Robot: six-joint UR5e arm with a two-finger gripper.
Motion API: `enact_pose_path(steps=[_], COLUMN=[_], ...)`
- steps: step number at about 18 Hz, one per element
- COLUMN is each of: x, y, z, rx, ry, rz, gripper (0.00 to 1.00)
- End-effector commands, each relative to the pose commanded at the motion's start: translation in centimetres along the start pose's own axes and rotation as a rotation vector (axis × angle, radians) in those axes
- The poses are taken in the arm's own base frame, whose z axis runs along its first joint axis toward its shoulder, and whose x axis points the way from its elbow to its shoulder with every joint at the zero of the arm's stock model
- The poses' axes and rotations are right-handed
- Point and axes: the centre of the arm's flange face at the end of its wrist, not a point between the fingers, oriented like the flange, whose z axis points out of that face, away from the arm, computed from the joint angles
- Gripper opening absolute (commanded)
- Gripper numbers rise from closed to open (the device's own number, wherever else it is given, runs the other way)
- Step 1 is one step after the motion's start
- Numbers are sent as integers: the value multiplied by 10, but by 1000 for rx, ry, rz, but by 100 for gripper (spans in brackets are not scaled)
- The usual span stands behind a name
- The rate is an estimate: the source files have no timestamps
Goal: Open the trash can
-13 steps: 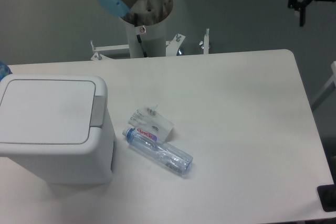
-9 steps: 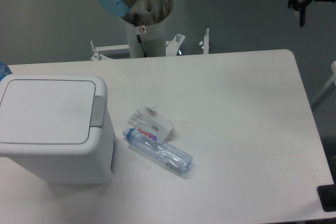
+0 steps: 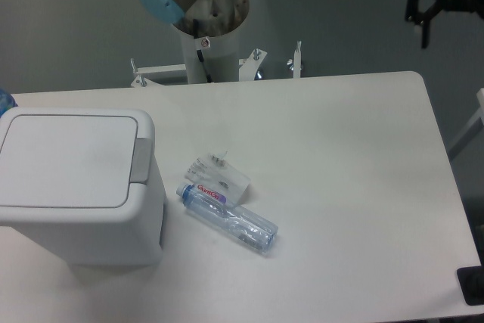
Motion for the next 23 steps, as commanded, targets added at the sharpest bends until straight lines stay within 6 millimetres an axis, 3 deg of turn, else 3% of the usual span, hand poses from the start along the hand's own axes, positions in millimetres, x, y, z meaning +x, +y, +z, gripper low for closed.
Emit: enact_pose_path(steps=[4, 11, 18, 23], x=[38, 145, 199, 243], y=[-37, -100, -131, -136], z=[6, 41, 56, 74], rx=[33, 3, 28, -15], ry=[40, 194, 404, 462], rz=[-147, -346, -535, -538], gripper=[100, 100, 100, 100])
